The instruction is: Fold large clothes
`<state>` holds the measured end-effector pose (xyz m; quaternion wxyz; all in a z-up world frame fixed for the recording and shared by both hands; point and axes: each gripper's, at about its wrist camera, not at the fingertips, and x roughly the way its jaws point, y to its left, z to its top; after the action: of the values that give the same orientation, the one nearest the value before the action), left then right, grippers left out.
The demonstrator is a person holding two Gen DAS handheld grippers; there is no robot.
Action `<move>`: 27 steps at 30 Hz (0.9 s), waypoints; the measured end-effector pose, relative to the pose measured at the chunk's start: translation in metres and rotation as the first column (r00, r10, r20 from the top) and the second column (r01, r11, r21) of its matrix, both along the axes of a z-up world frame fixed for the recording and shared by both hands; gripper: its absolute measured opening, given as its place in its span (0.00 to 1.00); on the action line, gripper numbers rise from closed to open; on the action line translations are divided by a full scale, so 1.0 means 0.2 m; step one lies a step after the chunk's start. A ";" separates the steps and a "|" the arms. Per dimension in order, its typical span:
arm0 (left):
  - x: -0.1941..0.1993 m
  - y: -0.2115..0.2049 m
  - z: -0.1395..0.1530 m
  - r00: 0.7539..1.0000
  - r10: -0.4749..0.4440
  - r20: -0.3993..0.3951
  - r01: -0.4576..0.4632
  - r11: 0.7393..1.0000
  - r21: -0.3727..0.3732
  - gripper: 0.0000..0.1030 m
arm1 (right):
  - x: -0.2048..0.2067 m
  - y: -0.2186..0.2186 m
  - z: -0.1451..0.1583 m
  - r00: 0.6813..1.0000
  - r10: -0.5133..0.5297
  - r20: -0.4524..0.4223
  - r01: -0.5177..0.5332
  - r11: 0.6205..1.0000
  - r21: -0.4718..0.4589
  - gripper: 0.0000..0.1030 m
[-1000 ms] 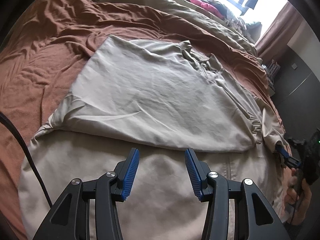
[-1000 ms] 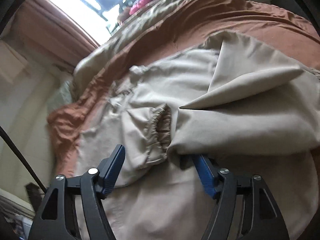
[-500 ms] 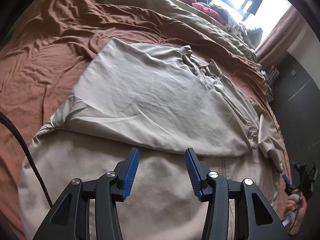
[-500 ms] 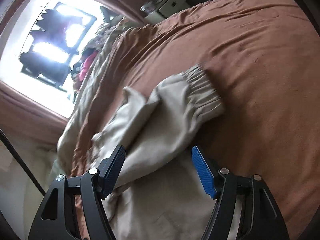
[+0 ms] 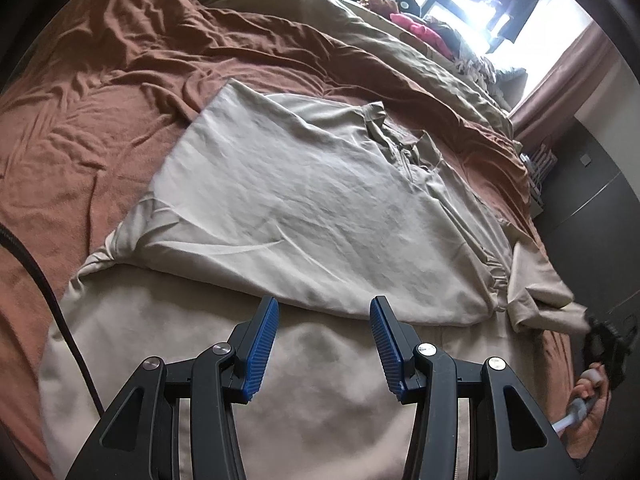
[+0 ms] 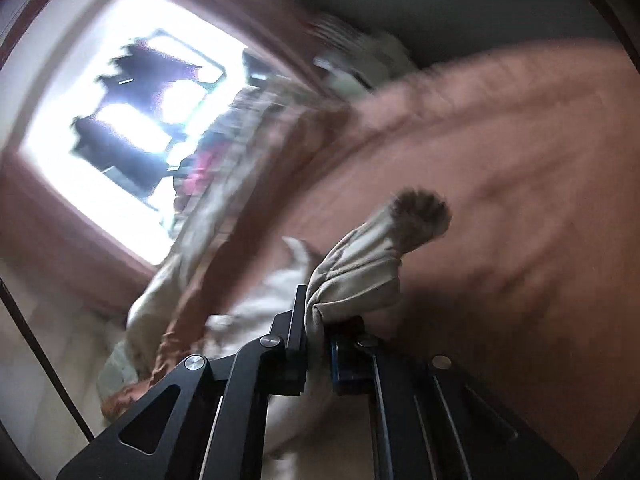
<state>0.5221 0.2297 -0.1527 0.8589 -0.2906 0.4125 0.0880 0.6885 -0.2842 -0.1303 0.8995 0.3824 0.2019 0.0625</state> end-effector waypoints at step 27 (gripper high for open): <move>-0.13 0.26 0.03 0.991 0.137 0.006 -0.137 0.990 -0.036 0.48 | 0.17 1.34 -0.13 0.765 0.592 -0.255 -0.626 0.776 -0.075 0.10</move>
<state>0.4960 0.2817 -0.1468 0.8474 -0.3337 0.3892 0.1382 0.7229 -0.0162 -0.1562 0.8294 0.2292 0.4163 0.2937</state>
